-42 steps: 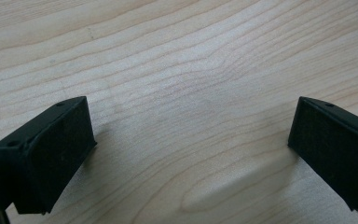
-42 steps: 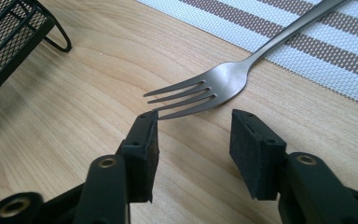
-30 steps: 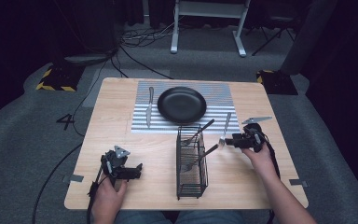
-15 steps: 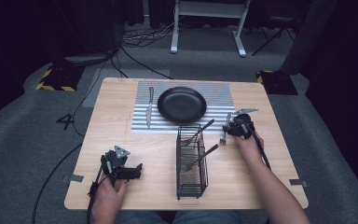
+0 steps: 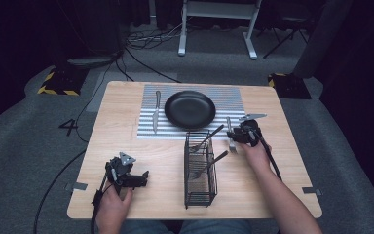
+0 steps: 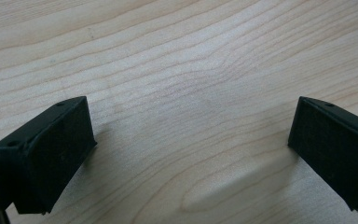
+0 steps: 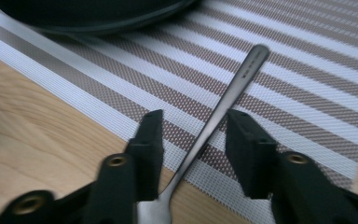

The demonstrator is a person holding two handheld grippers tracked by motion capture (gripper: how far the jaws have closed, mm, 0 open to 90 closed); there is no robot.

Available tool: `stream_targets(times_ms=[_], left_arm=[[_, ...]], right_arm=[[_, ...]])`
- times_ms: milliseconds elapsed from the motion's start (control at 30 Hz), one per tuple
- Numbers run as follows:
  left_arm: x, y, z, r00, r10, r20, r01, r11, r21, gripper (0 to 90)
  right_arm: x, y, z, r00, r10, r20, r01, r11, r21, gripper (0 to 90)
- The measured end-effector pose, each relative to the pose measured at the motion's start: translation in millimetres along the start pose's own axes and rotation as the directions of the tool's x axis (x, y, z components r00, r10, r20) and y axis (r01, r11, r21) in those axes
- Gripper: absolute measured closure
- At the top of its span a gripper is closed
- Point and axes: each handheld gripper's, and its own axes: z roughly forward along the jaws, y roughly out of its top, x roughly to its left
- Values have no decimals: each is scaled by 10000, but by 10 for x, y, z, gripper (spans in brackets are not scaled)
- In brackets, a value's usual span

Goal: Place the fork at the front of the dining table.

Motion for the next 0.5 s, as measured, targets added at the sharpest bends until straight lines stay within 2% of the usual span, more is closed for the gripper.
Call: stream_targets(times_ms=[100, 167, 233, 300, 433, 500], left_arm=[[0, 0, 0, 10000, -1, 1, 1, 10000, 1, 2], [0, 0, 0, 10000, 4, -2, -4, 10000, 4, 2], [0, 0, 0, 10000, 5, -1, -5, 10000, -5, 2], [1, 0, 0, 10000, 6, 1, -6, 10000, -4, 2], [1, 1, 0, 10000, 8, 0, -8, 10000, -4, 2], [2, 1, 0, 10000, 14, -8, -14, 10000, -2, 2]], right_arm=[[25, 4, -245, 9993, -59, -356, 57, 10000, -64, 557], [65, -41, -416, 9985, -379, -393, 370, 9991, -227, 569], [109, -108, -547, 9965, -710, -452, 704, 9974, -134, 569], [157, -195, -656, 9949, -829, -580, 823, 9965, -127, 564], [258, -386, -824, 9912, -629, -1168, 589, 9976, -369, 564], [318, -474, -875, 9889, -729, -1294, 677, 9967, -437, 566]])
